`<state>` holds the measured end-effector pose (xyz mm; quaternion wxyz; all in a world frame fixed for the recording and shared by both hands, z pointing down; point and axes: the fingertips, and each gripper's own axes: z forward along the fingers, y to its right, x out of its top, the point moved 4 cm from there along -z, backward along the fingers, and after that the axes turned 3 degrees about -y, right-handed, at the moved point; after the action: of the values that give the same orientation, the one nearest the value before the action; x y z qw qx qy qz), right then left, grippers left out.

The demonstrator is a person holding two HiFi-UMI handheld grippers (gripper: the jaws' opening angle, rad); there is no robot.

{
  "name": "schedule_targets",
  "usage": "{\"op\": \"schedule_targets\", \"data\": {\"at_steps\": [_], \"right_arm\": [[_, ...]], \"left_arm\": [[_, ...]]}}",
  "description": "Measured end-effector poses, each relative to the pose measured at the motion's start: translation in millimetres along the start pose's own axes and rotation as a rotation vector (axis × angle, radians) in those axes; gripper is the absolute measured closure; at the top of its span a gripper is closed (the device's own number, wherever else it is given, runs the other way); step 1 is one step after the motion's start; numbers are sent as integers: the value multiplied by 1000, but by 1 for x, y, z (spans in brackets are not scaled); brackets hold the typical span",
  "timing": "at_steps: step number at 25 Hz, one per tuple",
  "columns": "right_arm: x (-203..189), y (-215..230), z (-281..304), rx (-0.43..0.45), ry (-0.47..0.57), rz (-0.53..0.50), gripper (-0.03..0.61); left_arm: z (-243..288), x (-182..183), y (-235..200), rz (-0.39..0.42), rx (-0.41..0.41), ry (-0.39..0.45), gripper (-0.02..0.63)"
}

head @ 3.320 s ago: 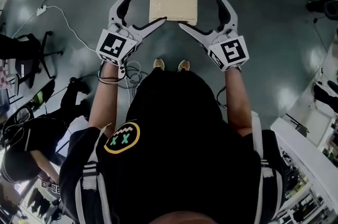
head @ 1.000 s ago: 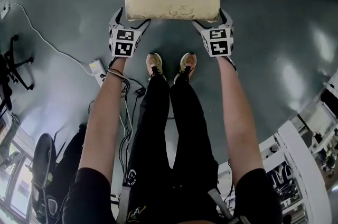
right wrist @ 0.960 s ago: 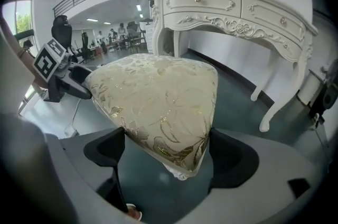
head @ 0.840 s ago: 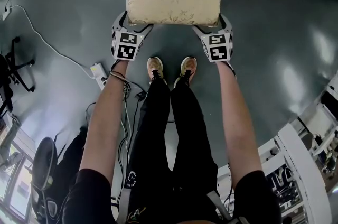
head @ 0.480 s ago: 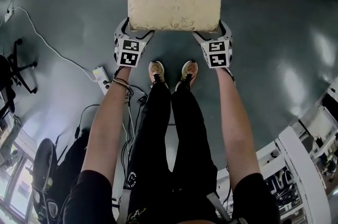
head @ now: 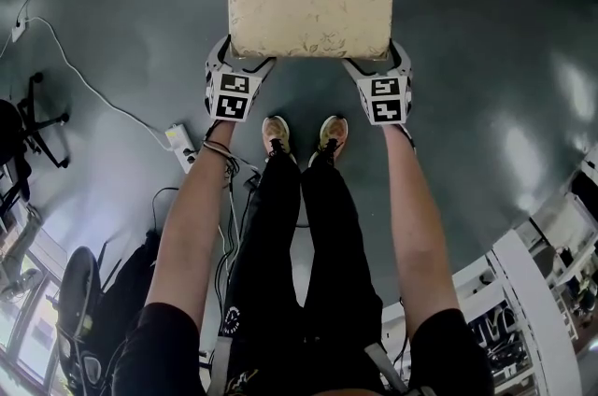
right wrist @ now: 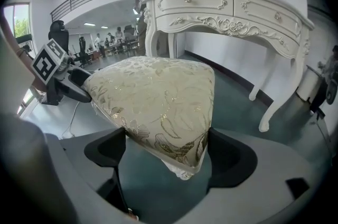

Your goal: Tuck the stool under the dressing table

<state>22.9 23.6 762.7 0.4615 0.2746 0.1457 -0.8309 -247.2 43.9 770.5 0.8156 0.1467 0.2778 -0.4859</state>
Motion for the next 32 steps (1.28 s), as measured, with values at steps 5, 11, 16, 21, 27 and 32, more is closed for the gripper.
{"op": "schedule_targets", "data": {"at_steps": [5,11,16,21,27,32], "right_arm": [[8,14,2,16,8,4,74],[17,28,5,19,16,-1,74],[24,43,9,0,16,1,75],[30,51,10,-19,16,23,81],[31,77,14,-37,15,52,92],[51,133,26,-44,27,47,106]], "left_arm": [[10,14,3,-2,-3,-11,114],[18,29,3,0,-3,-25,114],[27,43,3,6,2,-5,115],[32,49,3,-2,6,0,114],[49,63,13,-19,4,-35,120],[78,113,21,-18,29,-13,127]]}}
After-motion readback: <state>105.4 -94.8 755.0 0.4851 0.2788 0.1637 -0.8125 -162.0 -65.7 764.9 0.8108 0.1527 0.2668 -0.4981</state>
